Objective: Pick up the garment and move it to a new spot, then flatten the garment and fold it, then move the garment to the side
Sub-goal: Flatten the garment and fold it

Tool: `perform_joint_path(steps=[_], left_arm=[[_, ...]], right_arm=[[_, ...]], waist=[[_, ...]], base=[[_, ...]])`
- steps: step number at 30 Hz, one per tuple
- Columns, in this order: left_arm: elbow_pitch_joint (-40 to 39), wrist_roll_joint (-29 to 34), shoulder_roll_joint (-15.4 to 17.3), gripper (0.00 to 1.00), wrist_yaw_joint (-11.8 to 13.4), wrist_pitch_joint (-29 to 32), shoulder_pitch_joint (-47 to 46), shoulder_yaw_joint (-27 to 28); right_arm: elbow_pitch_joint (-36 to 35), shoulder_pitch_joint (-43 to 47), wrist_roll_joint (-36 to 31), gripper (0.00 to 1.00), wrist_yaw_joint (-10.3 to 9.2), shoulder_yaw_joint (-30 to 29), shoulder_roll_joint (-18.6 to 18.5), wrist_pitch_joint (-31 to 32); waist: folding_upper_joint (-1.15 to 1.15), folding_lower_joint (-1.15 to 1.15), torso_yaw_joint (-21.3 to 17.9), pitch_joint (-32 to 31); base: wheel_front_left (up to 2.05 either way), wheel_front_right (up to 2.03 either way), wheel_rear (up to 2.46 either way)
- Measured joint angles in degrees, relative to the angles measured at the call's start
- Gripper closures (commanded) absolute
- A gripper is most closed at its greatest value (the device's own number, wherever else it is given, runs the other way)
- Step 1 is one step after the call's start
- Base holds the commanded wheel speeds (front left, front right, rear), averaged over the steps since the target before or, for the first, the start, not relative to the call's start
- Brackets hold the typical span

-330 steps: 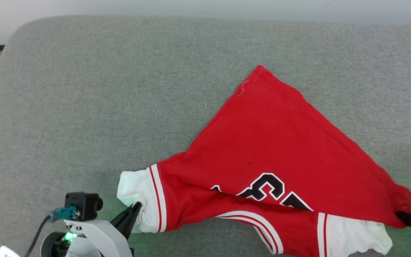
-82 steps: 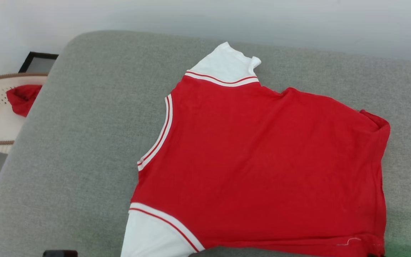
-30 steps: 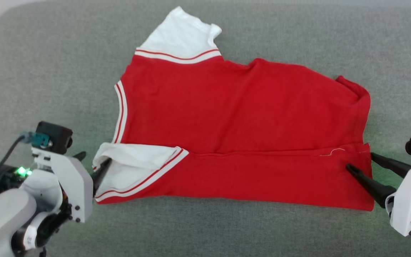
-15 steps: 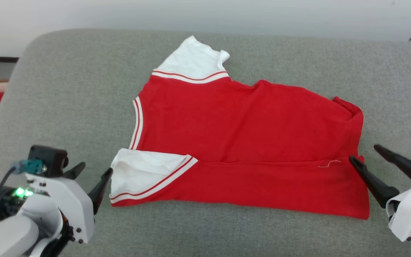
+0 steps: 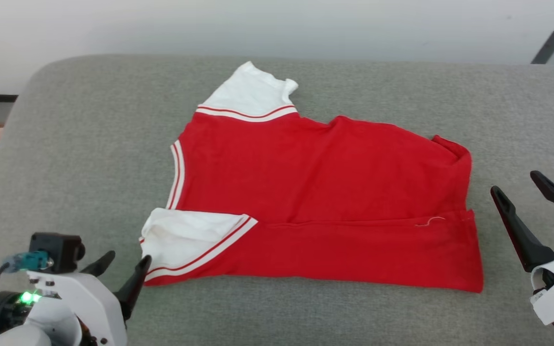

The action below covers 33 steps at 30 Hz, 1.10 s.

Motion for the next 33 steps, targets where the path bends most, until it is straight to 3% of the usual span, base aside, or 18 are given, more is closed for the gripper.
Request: perform_joint_path(steps=[9,16,31,32,33], left_arm=[[1.4,-5.7,2.1,0.00,-1.7,5.1,0.5,0.9],[6.8,-9.2,2.8,0.00,-3.6,11.1,0.2,0.3],[14.5,-13.7,0.0,0.02,-7.9,17.0,-2.0,0.7],[14.7,-13.7,-0.2,0.36,-7.9,17.7,-2.4,0.5],[14.8,-13.9,-0.3,1.00,-7.9,18.3,-2.6,0.5]], right_arm=[[-0.5,1.7,-0.5,0.00,0.00,-2.6,3.6,-1.2],[-0.2,1.9,-0.5,0.00,0.00,-3.3,5.7,-1.9],[0.5,2.0,1.0,0.00,0.00,-3.8,7.2,-0.1],[0.6,2.1,1.3,0.00,0.00,-3.8,7.3,0.6],[0.6,2.5,1.7,0.00,0.00,-3.6,7.3,1.7]], waist=[[0.00,0.00,-3.9,1.1],[0.00,0.00,-7.2,3.0],[0.00,0.00,-10.7,7.4],[0.00,-0.01,-10.6,7.5],[0.00,0.00,-10.6,7.5]], base=[[0.00,0.00,0.00],[0.00,0.00,0.00],[0.00,0.00,0.00],[0.00,0.00,0.00],[0.00,0.00,0.00]])
